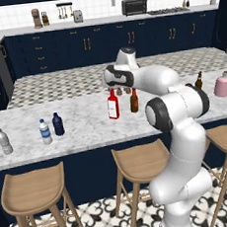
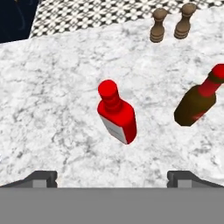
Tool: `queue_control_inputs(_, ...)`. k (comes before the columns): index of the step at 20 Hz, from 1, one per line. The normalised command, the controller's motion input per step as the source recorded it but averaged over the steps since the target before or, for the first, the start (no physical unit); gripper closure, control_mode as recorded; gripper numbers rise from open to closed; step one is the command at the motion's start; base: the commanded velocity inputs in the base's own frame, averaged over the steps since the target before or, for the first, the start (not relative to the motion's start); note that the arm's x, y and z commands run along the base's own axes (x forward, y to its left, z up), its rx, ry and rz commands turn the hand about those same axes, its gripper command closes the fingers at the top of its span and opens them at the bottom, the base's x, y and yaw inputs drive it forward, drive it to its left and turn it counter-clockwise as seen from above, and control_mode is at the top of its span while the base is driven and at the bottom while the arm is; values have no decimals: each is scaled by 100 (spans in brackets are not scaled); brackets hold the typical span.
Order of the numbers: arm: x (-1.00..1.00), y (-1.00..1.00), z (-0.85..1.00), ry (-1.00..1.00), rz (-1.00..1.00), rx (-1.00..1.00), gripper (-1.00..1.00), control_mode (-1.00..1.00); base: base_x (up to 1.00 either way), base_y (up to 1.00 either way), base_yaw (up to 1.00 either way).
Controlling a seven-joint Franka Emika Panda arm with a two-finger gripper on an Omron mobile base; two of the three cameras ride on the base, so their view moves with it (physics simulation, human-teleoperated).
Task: Move the plastic bottles in the middle to the plastics group, and the glass bottles in the middle to the glass group.
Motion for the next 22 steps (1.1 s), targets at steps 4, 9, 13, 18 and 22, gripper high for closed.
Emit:
queue_control_inputs(4, 15, 0, -29, 10, 0, 0, -100, -100, 0, 0, 0)
queue_control_inputs(9, 33, 1, -10, 1, 0, 0, -100, -100, 0, 0, 0)
queue_control_inputs(13, 37, 4, -10, 0, 0, 0, -100, -100, 0, 0, 0)
queue_control_inputs(18, 36, 5, -15, 1, 0, -2, -100, -100, 0, 0, 0)
queue_control_inputs(22, 30, 1, -16, 0, 0, -4, -100, -100, 0, 0, 0)
